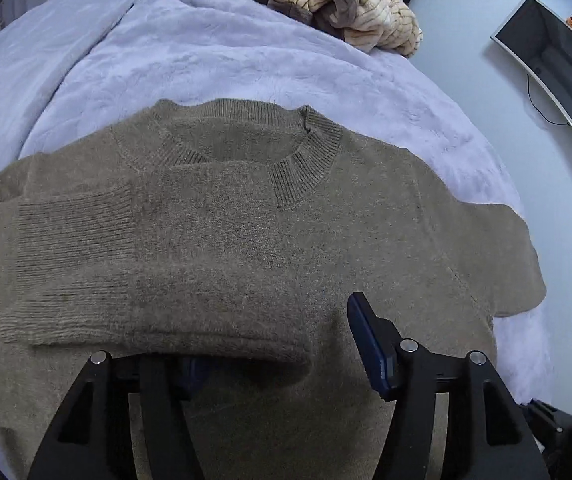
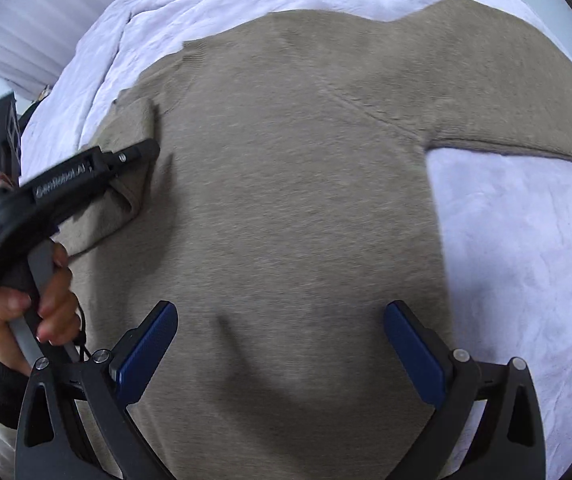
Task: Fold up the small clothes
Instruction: 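Fold the held sleeve across the sweater body with the left tool, release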
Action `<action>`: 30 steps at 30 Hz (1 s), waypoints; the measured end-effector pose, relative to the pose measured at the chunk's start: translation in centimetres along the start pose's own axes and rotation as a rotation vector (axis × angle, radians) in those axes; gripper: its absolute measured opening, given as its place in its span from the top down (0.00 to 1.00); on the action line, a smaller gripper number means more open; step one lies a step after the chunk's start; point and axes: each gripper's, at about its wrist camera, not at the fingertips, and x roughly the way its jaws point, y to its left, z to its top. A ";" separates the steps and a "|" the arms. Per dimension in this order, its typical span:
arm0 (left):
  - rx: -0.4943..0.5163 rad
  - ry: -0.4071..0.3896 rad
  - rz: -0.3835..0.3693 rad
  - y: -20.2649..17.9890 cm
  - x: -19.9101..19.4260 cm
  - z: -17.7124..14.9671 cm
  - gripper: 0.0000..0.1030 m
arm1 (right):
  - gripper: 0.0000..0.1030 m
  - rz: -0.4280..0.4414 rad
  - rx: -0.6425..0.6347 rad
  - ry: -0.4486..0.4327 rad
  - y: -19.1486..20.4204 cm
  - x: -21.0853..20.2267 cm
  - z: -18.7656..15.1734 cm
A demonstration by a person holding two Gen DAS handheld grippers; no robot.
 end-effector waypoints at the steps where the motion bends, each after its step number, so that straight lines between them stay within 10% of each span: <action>1: 0.023 0.001 0.007 -0.2 -0.7 -0.1 0.39 | 0.00 -0.006 -0.002 -0.002 -0.1 -0.1 0.2; 5: 0.066 -0.063 0.003 1.0 -6.3 -0.2 0.39 | 0.00 -0.017 -0.045 -0.027 0.6 -0.4 1.5; 9: -0.017 -0.196 0.166 6.6 -11.8 0.6 0.12 | 0.00 -0.005 -0.230 -0.097 5.6 -0.5 3.9; 14: -0.282 -0.038 0.296 17.8 -10.0 0.7 0.12 | 0.00 -0.085 -0.590 -0.175 14.1 1.4 4.8; 20: -0.423 0.003 0.180 22.2 -7.1 -0.6 0.60 | 0.05 -0.372 -0.962 -0.255 22.1 7.7 4.2; 21: -0.412 0.003 0.175 22.0 -7.1 -0.7 0.63 | 0.32 -0.428 -1.002 -0.254 22.5 8.8 4.2; 22: -0.397 0.002 0.182 21.9 -7.0 -0.8 0.63 | 0.82 -0.432 -1.025 -0.233 22.6 9.5 4.5; 26: -0.373 0.002 0.167 21.9 -7.4 -1.1 0.64 | 0.91 -0.181 -0.750 -0.232 19.3 5.6 7.6; 30: -0.348 0.008 0.166 21.6 -7.2 -0.7 0.64 | 0.91 0.100 -0.205 -0.257 9.9 1.7 11.3</action>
